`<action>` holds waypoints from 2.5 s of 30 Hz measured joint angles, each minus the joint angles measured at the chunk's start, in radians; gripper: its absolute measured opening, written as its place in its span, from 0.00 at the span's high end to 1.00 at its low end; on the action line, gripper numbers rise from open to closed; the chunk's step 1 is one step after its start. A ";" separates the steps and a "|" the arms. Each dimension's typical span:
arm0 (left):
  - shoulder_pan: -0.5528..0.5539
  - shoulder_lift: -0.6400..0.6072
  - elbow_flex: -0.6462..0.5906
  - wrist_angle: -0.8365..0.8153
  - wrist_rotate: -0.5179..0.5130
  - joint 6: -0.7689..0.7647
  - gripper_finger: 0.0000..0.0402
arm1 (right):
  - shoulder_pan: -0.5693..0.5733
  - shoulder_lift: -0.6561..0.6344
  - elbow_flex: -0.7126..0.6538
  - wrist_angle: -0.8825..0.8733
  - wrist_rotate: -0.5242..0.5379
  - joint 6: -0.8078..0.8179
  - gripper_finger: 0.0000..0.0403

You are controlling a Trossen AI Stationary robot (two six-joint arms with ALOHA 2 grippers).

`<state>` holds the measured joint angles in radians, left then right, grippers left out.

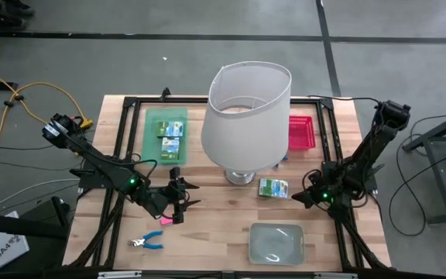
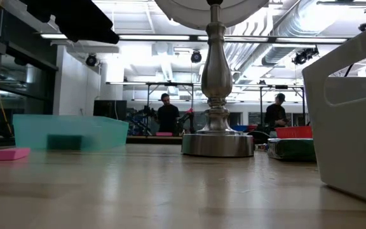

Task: Pick & Place School Supplies
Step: Put the yellow crayon box into the green bin

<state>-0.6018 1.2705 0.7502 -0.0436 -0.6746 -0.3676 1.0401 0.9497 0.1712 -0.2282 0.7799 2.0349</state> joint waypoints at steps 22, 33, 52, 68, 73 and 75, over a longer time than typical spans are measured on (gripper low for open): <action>0.000 0.000 0.000 0.000 0.001 0.000 0.49 | -0.013 -0.001 -0.129 0.277 0.064 -0.023 0.83; 0.000 0.000 0.000 0.000 0.003 0.000 0.49 | -0.088 0.000 -0.129 0.266 -0.026 -0.048 0.83; 0.000 0.000 0.000 -0.001 0.003 0.000 0.49 | -0.259 0.002 -0.131 0.350 -0.183 -0.201 0.83; 0.000 0.000 0.000 -0.001 -0.001 0.000 0.49 | -0.349 0.003 -0.135 0.430 -0.283 -0.316 0.83; 0.000 0.000 0.000 -0.001 0.000 0.000 0.49 | -0.349 0.004 -0.135 0.445 -0.290 -0.312 0.83; 0.000 0.000 0.000 -0.001 0.000 0.000 0.49 | -0.349 0.004 -0.135 0.446 -0.289 -0.312 0.83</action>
<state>-0.6018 1.2705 0.7502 -0.0448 -0.6750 -0.3674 0.6910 0.9534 0.0360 0.2176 0.4906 1.7230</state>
